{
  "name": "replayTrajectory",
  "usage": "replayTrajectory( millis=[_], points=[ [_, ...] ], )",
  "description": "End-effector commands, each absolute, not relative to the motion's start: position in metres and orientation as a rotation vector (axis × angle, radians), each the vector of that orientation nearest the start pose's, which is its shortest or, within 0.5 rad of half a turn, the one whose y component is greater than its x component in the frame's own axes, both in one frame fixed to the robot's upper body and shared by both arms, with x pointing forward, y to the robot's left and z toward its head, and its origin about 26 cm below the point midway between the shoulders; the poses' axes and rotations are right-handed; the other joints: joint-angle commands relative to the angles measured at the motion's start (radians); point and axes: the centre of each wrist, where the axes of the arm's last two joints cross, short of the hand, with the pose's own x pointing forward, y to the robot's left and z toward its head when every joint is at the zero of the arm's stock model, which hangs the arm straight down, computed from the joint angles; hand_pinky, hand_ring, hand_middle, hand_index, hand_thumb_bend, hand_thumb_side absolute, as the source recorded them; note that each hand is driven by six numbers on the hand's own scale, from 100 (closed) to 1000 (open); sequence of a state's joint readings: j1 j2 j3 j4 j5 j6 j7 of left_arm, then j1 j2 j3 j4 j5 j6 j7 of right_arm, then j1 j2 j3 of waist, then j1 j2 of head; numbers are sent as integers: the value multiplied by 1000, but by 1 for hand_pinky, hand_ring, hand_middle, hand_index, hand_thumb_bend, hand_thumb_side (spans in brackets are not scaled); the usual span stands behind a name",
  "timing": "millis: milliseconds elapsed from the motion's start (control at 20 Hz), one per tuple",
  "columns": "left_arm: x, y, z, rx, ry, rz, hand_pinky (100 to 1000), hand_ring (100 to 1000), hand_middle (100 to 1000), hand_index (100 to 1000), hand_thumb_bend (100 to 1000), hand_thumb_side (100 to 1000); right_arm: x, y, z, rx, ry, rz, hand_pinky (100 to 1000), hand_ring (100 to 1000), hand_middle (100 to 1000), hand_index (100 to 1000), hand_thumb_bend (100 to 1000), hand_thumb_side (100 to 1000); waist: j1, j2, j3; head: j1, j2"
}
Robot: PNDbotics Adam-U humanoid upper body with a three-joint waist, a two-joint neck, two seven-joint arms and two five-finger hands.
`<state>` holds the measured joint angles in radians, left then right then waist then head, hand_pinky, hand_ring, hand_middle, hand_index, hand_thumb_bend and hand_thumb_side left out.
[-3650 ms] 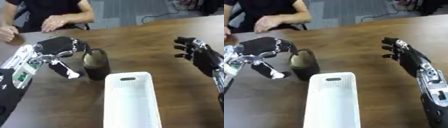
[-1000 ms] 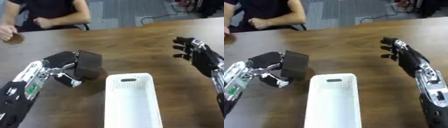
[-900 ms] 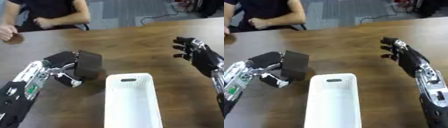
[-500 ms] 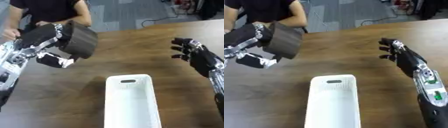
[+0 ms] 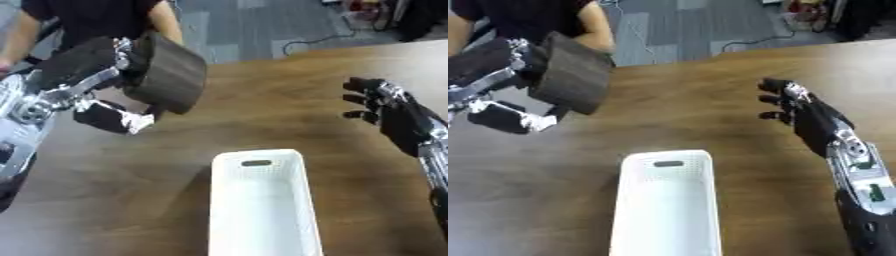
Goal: Pick up objects on the table and place them in the box.
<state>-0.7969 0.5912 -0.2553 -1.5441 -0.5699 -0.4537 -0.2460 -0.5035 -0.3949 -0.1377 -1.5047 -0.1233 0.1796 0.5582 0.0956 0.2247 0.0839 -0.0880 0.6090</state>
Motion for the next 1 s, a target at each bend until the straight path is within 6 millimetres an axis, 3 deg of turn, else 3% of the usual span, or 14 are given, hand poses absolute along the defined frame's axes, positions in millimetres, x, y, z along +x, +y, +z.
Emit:
replayTrajectory(
  millis=[50, 150, 300, 450, 1000],
  points=[
    [391, 233, 287, -840, 2552, 1967, 100, 100, 123, 330, 100, 308, 381, -329, 184, 145, -1757, 640, 837, 978, 980, 1000, 100, 1000, -1, -24, 2, -7, -17],
    [390, 216, 290, -752, 2506, 1978, 100, 100, 124, 332, 100, 307, 382, -329, 184, 146, -1757, 641, 837, 978, 979, 1000, 100, 1000, 0, -25, -1, -3, -16],
    [384, 170, 292, -533, 2399, 2002, 100, 100, 124, 331, 100, 306, 383, -325, 185, 157, -1758, 657, 837, 978, 979, 1000, 100, 1000, -1, -21, -13, 12, -19],
    [380, 147, 290, -406, 2360, 2012, 100, 100, 122, 328, 100, 306, 384, -323, 186, 161, -1761, 667, 837, 978, 979, 1000, 100, 1000, -2, -18, -22, 17, -19],
    [377, 138, 285, -314, 2365, 2029, 100, 100, 119, 324, 100, 306, 385, -323, 186, 161, -1762, 669, 838, 978, 978, 1000, 100, 1000, -3, -16, -20, 13, -19]
  ],
)
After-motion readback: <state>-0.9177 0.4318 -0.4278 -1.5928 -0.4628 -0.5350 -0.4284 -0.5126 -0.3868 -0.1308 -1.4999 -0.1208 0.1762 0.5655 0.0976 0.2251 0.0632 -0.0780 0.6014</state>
